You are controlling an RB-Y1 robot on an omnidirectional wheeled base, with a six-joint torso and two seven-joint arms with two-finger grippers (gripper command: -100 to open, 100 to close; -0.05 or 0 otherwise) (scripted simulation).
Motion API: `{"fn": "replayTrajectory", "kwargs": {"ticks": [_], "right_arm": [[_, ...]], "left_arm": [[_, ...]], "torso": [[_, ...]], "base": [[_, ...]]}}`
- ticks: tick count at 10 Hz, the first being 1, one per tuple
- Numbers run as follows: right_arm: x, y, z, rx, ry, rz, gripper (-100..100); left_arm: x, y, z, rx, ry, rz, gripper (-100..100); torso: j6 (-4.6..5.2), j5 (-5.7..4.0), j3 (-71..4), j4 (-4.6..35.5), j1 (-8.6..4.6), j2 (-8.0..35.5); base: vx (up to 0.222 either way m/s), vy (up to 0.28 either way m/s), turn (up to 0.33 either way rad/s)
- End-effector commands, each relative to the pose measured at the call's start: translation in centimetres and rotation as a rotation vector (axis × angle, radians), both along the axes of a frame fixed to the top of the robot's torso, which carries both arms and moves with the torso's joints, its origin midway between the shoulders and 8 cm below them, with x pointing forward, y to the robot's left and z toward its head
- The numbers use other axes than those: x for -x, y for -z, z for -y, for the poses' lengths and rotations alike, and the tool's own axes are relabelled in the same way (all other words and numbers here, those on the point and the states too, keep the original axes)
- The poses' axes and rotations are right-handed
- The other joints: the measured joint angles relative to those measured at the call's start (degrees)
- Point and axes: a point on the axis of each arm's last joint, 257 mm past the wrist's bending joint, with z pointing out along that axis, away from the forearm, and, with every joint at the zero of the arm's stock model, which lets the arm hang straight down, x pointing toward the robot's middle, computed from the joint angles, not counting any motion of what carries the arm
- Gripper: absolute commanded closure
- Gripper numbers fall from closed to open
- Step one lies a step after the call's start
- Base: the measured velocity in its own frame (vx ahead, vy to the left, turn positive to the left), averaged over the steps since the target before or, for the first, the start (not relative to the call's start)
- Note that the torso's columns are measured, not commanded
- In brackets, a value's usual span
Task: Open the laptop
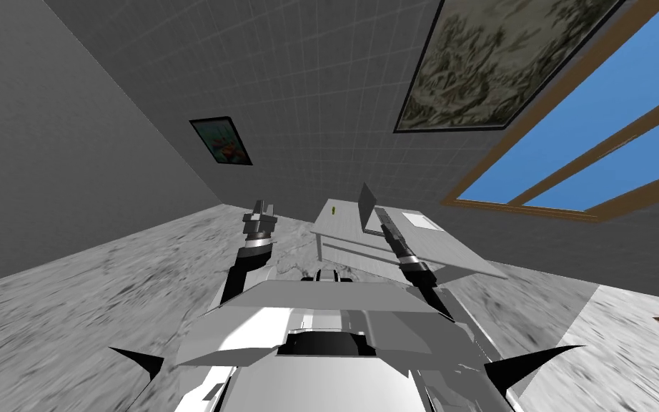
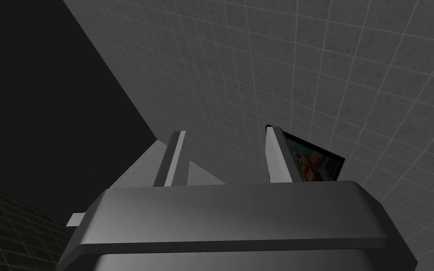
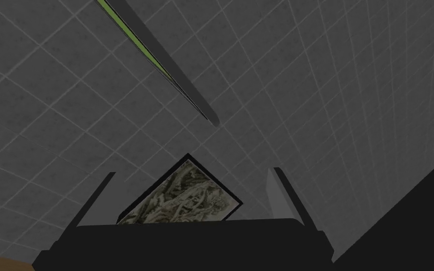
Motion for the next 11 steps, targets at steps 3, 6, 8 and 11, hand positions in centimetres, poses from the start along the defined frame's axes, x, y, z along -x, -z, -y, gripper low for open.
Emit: {"fn": "replayTrajectory", "kwargs": {"ticks": [3, 6, 8, 11], "right_arm": [[1.5, 2.8, 7.3, 0.325, 0.141, -0.146, -100], [2.8, 3.9, 12.9, 0.548, 0.232, -0.244, -100], [3.9, 4.0, 16.8, 0.697, 0.292, -0.308, -100], [5.0, 3.5, 20.7, 0.845, 0.351, -0.368, -100]], "left_arm": [[0.0, 0.0, 0.0, 0.0, 0.0, 0.0, 0], [0.0, 0.0, 0.0, 0.0, 0.0, 0.0, 0], [0.0, 0.0, 0.0, 0.0, 0.0, 0.0, 0], [0.0, 0.0, 0.0, 0.0, 0.0, 0.0, 0]], "torso": [[0.0, 0.0, 0.05, 0.02, -0.01, 0.08], [-0.01, -0.03, -0.03, -0.01, -0.14, -0.05], [-0.02, -0.02, 0.01, 0.01, -0.05, 0.02], [-0.01, -0.04, -0.03, -0.01, -0.13, -0.05]], "base": [[0.069, 0.16, 0.079], [0.083, 0.149, 0.079], [0.075, 0.166, 0.085], [0.09, 0.126, 0.057]]}}
